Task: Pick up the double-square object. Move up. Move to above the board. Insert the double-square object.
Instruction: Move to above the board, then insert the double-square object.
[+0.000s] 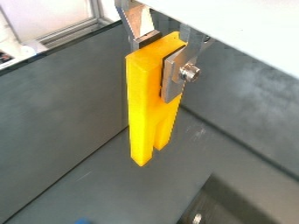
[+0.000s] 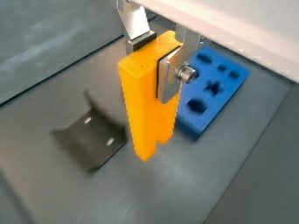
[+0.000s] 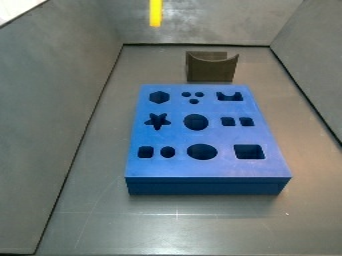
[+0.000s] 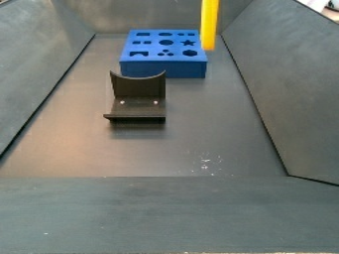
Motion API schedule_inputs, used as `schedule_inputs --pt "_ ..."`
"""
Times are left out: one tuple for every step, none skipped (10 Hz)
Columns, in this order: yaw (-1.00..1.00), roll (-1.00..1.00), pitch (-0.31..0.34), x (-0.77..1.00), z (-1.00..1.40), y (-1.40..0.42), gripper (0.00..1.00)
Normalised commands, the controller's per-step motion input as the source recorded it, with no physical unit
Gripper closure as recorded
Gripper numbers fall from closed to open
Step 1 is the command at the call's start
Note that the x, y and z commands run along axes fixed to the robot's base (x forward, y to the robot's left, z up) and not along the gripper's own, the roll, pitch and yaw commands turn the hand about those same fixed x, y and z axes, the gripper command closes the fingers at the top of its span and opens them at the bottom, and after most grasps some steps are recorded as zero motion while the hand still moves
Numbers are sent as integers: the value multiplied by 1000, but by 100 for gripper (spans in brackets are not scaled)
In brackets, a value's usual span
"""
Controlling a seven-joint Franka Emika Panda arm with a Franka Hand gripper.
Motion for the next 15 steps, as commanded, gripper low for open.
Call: schedule_inputs --pt "-10 -68 49 97 250 -1000 100" --pt "-2 -30 48 96 255 -1000 100" --pt "4 -28 44 98 260 -1000 100" --pt "6 -15 50 101 264 -1000 100" --pt "7 -9 61 106 266 -1000 100" --pt "4 -13 79 115 269 -1000 100" --pt "8 2 98 131 271 -1000 100" --pt "8 0 116 149 272 -1000 100" --pt "3 3 129 177 277 -1000 100" --pt "6 3 141 164 210 -749 100" --pt "9 5 138 131 145 -496 100" --pt "8 7 121 99 93 -297 100" --pt "0 0 0 100 0 0 100" --pt "14 0 0 483 -9 0 100" --pt "11 0 0 834 -140 0 100"
